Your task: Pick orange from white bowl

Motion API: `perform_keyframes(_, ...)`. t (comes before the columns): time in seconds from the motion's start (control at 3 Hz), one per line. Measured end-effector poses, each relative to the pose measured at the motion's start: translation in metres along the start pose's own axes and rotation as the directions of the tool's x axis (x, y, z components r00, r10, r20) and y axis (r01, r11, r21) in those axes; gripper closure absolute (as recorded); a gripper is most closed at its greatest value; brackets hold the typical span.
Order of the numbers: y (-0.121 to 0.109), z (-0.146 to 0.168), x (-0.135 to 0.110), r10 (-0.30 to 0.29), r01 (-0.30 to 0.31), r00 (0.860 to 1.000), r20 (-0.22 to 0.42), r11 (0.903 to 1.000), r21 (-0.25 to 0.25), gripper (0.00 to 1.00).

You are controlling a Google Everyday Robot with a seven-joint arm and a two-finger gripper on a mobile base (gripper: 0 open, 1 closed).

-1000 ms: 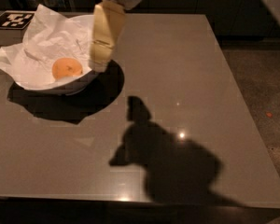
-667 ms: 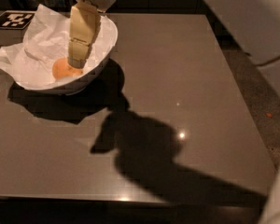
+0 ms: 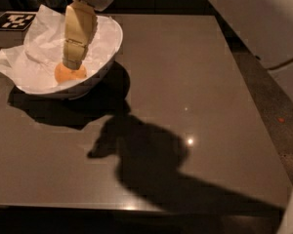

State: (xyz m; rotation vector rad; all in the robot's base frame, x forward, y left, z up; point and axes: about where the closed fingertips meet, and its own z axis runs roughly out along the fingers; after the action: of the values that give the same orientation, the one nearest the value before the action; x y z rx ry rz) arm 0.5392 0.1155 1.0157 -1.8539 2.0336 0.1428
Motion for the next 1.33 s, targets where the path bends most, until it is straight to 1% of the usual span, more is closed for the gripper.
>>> perform_keyframes(0.33, -0.006, 0.016, -0.023, -0.009, 0.010, 1.000, 0.015, 0.9994, -0.035, 0.00)
perform_keyframes(0.67, -0.023, 0.041, -0.058, -0.027, 0.028, 1.000, 0.016, 0.9971, -0.072, 0.00)
perform_keyframes(1.0, -0.033, 0.057, -0.073, -0.025, 0.027, 1.000, 0.016, 0.9955, -0.091, 0.00)
perform_keyframes(1.33, -0.044, 0.083, -0.079, -0.006, 0.005, 1.000, -0.008, 0.9929, -0.119, 0.16)
